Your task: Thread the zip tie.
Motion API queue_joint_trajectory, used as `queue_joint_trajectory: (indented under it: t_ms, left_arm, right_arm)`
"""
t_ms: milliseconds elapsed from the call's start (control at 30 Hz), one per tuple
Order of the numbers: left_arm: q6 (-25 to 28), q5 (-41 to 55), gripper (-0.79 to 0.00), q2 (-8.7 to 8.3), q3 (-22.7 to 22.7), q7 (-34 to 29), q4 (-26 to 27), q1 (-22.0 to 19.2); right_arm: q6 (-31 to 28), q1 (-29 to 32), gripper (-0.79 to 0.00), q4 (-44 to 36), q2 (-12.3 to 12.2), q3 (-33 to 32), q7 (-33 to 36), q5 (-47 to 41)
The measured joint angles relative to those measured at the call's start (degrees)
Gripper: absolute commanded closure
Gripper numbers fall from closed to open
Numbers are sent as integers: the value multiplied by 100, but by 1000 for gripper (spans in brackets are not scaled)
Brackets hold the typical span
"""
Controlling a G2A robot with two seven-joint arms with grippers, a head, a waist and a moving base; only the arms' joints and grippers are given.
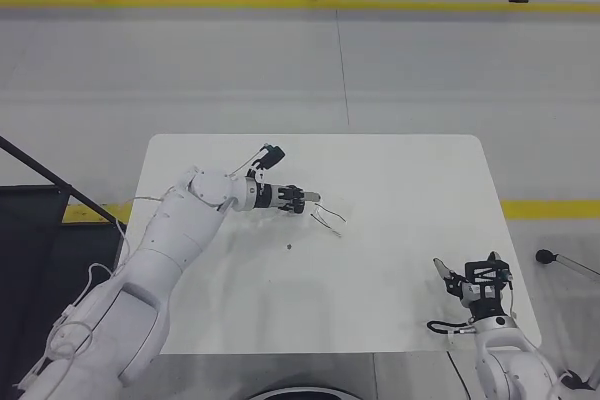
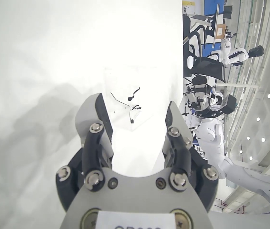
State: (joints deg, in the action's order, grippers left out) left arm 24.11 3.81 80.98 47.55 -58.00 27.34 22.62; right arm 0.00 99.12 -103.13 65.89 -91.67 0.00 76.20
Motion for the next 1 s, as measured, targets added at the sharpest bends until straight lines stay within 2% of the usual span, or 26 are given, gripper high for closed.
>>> queue_joint_trajectory:
  t_ms: [133,200,300,633,1000]
  left_arm:
    - [63,21,-471,92,-63,21,-189,-76]
    - [74,23,-403,127,-87,15,-265,-110]
    - [91,58,-379,180,-104,7,-384,-162]
    - [126,92,-366,340,-167,-59,-694,-290]
    - [181,40,-336,444,-191,-68,-935,-370]
  right_arm:
    - [0,0,-785,0,0,0,0,0]
    - [0,0,-785,0,0,0,0,0]
    - [0,0,-785,0,0,0,0,0]
    - [0,0,-785,0,0,0,0,0]
    - [0,0,-785,0,0,0,0,0]
